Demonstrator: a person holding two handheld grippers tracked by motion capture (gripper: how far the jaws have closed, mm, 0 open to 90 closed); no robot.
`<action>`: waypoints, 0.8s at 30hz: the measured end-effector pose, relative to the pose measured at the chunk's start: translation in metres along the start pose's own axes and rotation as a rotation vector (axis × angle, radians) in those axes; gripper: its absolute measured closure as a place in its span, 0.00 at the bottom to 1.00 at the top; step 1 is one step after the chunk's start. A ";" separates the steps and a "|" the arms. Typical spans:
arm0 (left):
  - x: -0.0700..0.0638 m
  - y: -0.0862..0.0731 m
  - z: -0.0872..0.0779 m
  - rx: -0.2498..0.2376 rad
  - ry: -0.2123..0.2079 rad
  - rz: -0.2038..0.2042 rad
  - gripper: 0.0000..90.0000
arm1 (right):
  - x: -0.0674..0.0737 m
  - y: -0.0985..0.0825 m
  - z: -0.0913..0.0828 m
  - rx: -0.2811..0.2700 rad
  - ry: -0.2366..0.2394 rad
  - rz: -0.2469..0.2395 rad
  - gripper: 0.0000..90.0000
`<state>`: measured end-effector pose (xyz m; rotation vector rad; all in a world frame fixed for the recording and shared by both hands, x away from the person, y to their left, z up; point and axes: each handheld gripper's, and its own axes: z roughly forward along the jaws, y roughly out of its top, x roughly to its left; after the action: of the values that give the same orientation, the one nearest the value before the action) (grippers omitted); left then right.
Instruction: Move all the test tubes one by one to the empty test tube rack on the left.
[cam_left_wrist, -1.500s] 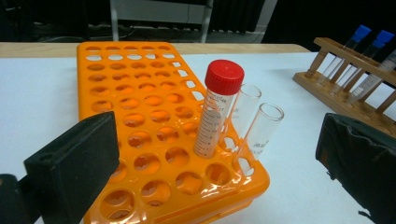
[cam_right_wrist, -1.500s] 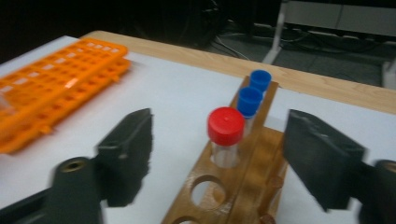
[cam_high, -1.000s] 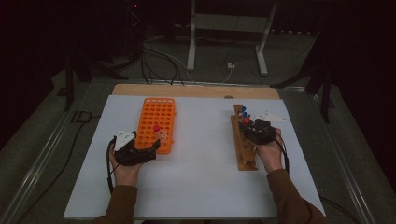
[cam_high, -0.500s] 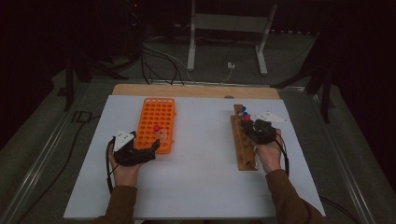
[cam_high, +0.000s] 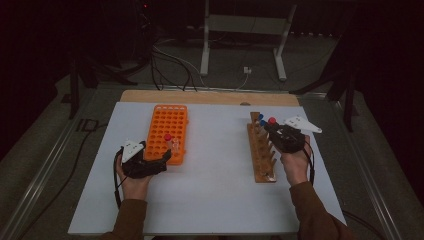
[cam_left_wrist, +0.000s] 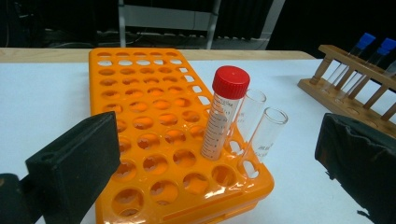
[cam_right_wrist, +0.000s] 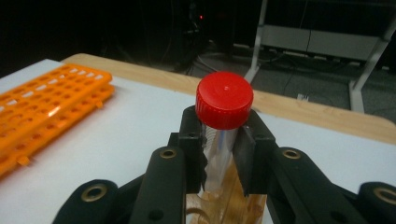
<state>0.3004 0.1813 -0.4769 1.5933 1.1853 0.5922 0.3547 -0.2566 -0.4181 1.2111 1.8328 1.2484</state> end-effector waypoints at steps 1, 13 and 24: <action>0.000 0.000 0.000 -0.002 0.001 0.000 0.01 | 0.001 0.002 -0.002 -0.008 0.000 0.000 0.83; -0.001 0.003 -0.005 -0.025 -0.003 -0.001 0.01 | 0.017 0.009 -0.016 -0.058 0.071 0.006 0.83; -0.021 0.013 -0.014 -0.067 -0.029 0.072 0.02 | 0.036 -0.005 -0.018 -0.040 0.173 0.019 0.83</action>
<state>0.2861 0.1681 -0.4564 1.5881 1.0795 0.6464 0.3234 -0.2314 -0.4157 1.1325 1.9123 1.4322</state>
